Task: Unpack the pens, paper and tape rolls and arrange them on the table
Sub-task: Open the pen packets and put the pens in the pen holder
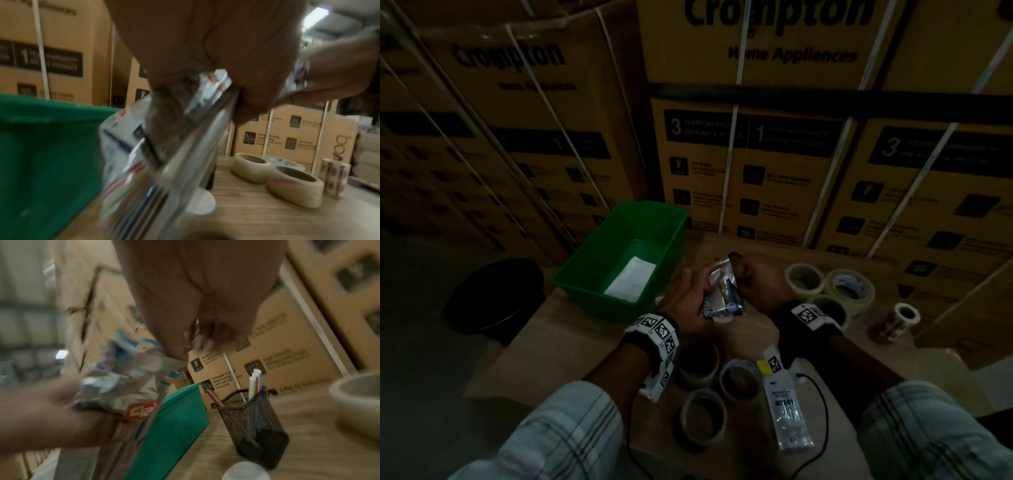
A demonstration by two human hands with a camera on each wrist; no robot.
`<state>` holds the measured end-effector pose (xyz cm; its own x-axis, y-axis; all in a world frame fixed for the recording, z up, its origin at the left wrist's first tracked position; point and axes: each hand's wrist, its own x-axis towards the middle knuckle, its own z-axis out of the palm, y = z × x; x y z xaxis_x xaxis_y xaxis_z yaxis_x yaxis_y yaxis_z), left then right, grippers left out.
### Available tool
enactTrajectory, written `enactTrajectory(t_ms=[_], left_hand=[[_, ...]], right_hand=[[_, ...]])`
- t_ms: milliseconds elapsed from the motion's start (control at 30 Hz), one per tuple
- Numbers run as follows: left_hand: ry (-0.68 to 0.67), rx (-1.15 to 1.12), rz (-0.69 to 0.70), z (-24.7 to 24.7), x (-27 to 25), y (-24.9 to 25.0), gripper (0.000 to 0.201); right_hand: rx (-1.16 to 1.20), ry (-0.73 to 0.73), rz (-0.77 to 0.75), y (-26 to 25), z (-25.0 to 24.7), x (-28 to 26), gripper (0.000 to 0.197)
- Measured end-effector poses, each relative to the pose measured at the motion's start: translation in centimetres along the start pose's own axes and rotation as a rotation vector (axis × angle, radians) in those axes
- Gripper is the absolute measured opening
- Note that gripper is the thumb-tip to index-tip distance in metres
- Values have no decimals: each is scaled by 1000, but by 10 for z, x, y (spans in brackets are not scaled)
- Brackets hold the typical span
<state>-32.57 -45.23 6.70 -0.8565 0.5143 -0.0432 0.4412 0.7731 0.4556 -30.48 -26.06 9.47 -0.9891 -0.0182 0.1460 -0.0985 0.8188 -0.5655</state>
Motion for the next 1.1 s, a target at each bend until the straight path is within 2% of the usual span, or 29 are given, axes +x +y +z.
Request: enactTrajectory(t_ms=[67, 133, 267, 333, 433, 533, 633, 867, 967, 1100], left_hand=[[-39, 44, -38, -3, 3, 4, 104], [-44, 89, -67, -3, 6, 7, 103], [-70, 187, -36, -8, 9, 21, 99], [-90, 285, 14, -10, 14, 30, 97], [-143, 471, 108, -9, 23, 47, 98], [-235, 650, 147, -7, 26, 69, 81], [-259, 689, 161, -2, 27, 80, 69], [-246, 638, 182, -1, 30, 73, 82], [-247, 616, 160, -3, 28, 72, 85], [-265, 588, 127, -3, 28, 63, 100]], right_hand=[[2, 48, -41, -4, -4, -2, 3], [102, -27, -24, 0, -2, -2, 6], [411, -200, 220, 14, 3, -3, 32], [498, -260, 349, 23, 2, -6, 31], [786, -310, 514, 33, 5, -20, 26], [924, -329, 588, 39, 13, -30, 28], [961, -330, 615, 42, 15, -35, 30], [1030, -305, 696, 45, 10, -38, 28], [1027, -262, 696, 45, 10, -41, 27], [1152, -182, 726, 44, 11, -46, 18]])
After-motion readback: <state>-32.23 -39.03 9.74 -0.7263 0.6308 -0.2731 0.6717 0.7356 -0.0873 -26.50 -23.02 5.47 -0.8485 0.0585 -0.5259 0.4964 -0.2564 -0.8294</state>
